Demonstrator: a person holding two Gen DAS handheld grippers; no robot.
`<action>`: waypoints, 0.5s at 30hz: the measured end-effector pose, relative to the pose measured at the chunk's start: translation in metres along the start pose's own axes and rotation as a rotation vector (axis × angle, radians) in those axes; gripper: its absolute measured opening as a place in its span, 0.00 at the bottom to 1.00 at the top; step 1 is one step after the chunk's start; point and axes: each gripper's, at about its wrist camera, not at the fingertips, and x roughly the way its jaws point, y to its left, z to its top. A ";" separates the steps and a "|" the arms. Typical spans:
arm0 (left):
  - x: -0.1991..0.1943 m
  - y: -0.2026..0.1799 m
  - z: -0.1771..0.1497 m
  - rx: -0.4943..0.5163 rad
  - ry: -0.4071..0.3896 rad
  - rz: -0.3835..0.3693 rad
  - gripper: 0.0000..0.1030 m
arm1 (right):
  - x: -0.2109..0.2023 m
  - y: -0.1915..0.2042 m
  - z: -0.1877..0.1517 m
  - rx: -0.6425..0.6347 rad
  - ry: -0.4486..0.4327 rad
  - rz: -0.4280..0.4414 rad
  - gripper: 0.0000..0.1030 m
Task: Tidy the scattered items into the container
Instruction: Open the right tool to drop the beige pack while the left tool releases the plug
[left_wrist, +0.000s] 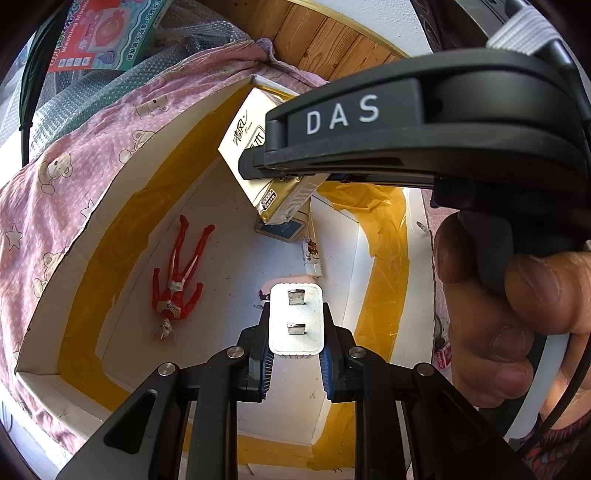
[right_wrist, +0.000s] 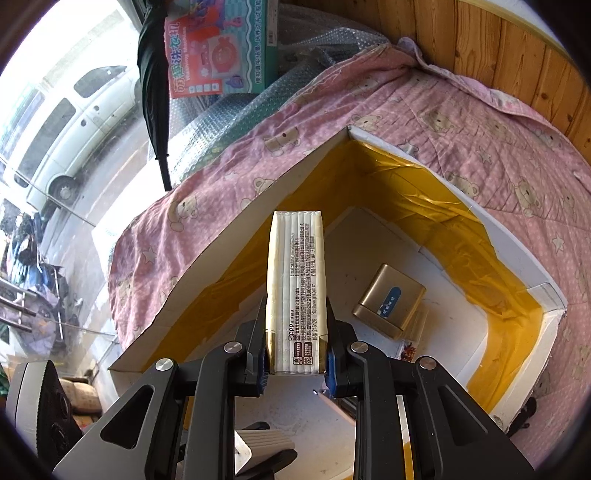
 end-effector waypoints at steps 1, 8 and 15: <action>0.001 0.000 0.000 -0.001 0.002 0.003 0.21 | 0.002 -0.001 0.001 0.003 0.001 0.002 0.25; 0.003 0.000 -0.001 0.016 0.007 0.018 0.27 | -0.006 -0.010 -0.004 0.054 -0.045 0.000 0.38; -0.014 0.000 -0.006 0.042 -0.013 0.021 0.27 | -0.039 -0.011 -0.029 0.095 -0.133 0.037 0.38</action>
